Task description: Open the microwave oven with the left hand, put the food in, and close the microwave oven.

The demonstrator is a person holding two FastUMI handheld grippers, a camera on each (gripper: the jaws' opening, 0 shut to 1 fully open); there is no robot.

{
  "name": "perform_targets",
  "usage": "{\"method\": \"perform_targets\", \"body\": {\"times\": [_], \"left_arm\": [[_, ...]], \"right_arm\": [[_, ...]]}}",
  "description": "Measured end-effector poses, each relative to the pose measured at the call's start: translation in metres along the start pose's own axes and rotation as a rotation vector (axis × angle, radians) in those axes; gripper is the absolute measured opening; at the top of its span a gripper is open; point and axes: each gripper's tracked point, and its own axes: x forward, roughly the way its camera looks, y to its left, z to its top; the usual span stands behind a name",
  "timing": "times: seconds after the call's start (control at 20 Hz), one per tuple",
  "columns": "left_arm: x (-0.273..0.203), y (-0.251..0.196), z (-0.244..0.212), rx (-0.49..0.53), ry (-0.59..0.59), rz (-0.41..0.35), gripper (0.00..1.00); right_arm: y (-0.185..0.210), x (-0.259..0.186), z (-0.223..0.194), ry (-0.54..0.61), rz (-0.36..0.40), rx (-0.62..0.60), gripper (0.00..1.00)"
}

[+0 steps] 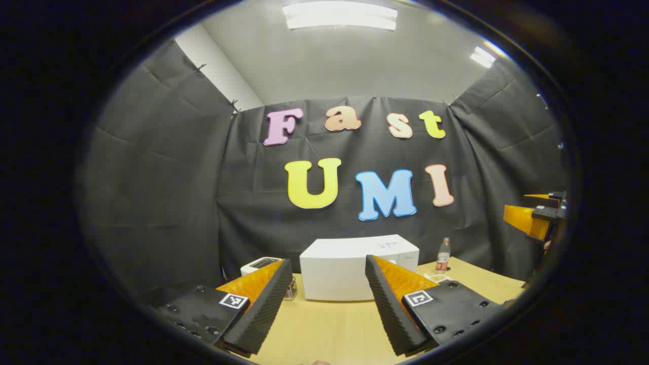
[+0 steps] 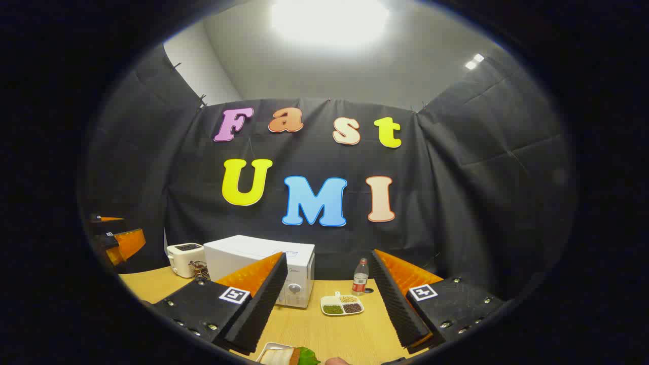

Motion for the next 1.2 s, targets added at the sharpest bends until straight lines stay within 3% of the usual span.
{"method": "perform_targets", "body": {"times": [0.75,1.2], "left_arm": [[-0.012,-0.036,0.007,0.037,-0.014,0.047,0.98],[0.061,-0.081,0.001,0.047,-0.060,-0.044,0.99]], "right_arm": [[-0.031,-0.002,-0.009,-0.002,0.047,0.025,0.98],[-0.053,0.005,-0.001,-0.012,-0.025,0.019,0.98]]}}
